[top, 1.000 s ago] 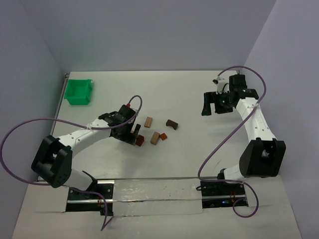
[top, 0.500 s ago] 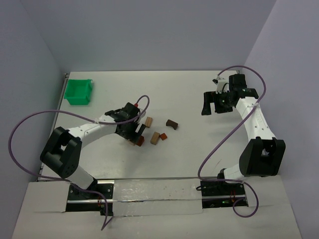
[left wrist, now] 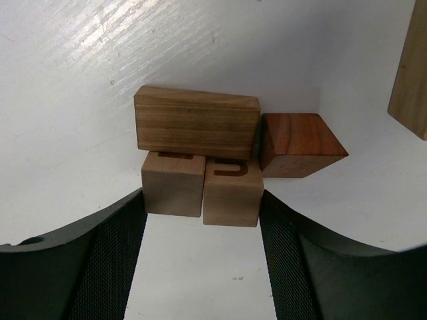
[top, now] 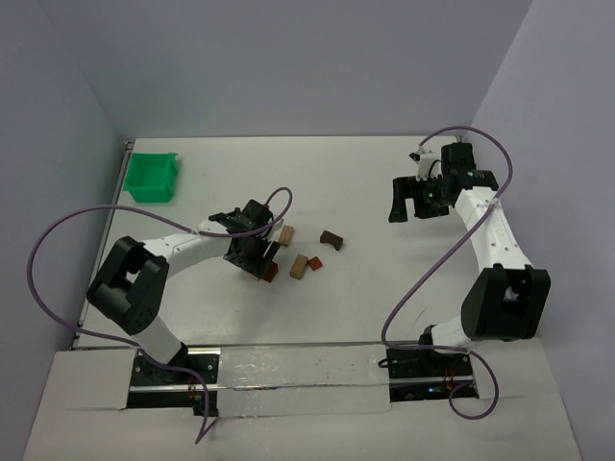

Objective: Build the wood block tower

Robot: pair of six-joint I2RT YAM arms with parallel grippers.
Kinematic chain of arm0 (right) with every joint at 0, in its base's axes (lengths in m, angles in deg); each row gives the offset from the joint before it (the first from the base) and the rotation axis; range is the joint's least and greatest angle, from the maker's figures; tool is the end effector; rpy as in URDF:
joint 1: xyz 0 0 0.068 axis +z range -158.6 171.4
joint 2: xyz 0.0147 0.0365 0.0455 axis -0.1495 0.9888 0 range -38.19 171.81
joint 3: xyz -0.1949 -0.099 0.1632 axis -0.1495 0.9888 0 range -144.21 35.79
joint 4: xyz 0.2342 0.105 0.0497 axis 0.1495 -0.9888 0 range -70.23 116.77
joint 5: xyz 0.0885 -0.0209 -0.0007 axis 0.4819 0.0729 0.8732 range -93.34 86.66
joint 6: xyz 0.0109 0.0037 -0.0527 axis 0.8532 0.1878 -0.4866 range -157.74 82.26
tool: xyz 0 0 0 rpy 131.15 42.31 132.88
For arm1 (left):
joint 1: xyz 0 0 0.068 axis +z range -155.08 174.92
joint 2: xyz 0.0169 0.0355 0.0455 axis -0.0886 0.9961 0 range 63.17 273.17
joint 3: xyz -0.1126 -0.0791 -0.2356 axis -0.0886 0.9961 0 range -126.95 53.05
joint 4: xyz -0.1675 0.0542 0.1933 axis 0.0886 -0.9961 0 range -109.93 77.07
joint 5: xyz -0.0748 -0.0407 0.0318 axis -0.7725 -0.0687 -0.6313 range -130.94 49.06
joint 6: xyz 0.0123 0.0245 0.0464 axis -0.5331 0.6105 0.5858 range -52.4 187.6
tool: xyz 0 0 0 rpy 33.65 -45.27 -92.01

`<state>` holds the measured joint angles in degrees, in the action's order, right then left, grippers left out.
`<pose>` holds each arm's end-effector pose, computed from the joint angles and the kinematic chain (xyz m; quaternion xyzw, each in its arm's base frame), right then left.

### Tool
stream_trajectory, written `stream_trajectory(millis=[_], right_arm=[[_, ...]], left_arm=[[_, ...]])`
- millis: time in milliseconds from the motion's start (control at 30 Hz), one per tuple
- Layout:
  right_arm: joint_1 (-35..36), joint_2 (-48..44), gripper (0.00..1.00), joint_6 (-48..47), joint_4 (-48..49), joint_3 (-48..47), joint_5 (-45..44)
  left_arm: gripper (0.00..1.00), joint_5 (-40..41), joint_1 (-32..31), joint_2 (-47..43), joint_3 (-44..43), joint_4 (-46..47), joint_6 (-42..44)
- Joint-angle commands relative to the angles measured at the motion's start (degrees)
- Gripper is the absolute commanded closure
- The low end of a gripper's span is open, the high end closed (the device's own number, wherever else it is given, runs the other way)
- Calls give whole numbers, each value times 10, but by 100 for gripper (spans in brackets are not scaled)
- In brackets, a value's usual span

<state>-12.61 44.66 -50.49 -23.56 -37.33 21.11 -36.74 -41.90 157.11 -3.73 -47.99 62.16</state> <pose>0.2922 -0.0057 0.3009 -0.1265 0.9373 0.1655 0.2795 0.2441 -0.1795 0.1725 0.2615 0.9521 -0.0218 0.1571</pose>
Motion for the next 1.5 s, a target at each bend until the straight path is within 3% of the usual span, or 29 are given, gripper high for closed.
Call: stream_trajectory(millis=[0, 300, 400, 433, 500, 767, 1033, 1167, 1467], right_arm=[[-3, -4, 0, -5, 0, -21, -2], [-3, -3, 0, -5, 0, -22, -2], [-4, -3, 0, -5, -1, -23, -3], [-3, -3, 0, -5, -1, -23, -3], [-3, -5, 0, -5, -1, -23, -2], [-3, -9, 0, -6, -2, -23, 3], [-3, 0, 0, -2, -2, -35, 10], [-3, -3, 0, -4, -3, -37, 2], [-6, -21, 0, -16, -2, -22, -22]], left_arm=[[30, -8, -4, 9, -18, 30, 11], [46, -16, -3, 13, -11, 34, 31], [61, -32, -3, 12, -18, 20, 46], [61, -33, -3, 9, -18, 12, 53], [75, -69, 4, -6, -27, -16, 114], [97, -110, 13, -89, -102, -130, 258], [100, -203, 18, -21, -247, -227, 492], [100, -267, 23, 30, -320, -264, 585], [100, -326, 62, 160, -467, -379, 768]])
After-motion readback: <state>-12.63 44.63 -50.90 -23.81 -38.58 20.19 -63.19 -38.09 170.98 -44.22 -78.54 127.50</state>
